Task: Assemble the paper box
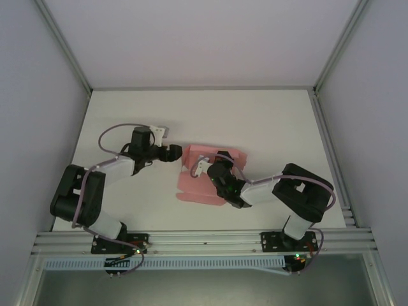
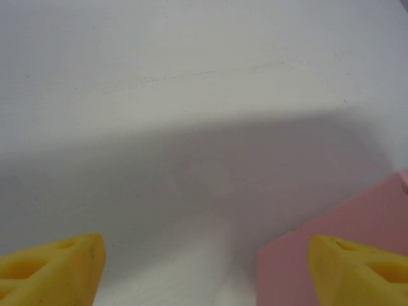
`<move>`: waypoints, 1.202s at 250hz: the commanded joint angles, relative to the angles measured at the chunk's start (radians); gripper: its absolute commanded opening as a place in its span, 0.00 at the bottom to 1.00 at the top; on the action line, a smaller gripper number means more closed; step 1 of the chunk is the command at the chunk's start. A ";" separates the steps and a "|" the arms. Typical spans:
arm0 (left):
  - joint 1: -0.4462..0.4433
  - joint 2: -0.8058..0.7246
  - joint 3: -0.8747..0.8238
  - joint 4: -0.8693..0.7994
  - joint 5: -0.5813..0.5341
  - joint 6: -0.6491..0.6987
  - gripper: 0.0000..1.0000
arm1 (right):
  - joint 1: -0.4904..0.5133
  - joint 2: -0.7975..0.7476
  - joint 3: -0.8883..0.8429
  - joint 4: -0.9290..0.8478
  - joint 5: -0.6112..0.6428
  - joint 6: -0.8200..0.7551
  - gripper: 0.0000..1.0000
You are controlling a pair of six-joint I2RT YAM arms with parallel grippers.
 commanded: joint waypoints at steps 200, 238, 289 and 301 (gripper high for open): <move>-0.210 -0.020 -0.259 0.469 -0.016 0.079 0.58 | 0.020 -0.080 0.042 -0.229 -0.021 0.149 0.00; -0.229 0.018 -0.256 0.480 -0.081 0.088 0.57 | 0.042 -0.062 0.020 -0.236 -0.016 0.163 0.00; -0.266 0.058 -0.251 0.502 -0.148 0.096 0.54 | 0.091 -0.037 0.020 -0.280 -0.001 0.212 0.00; -0.272 0.062 -0.258 0.517 -0.156 0.095 0.54 | 0.102 -0.032 0.017 -0.288 0.007 0.218 0.00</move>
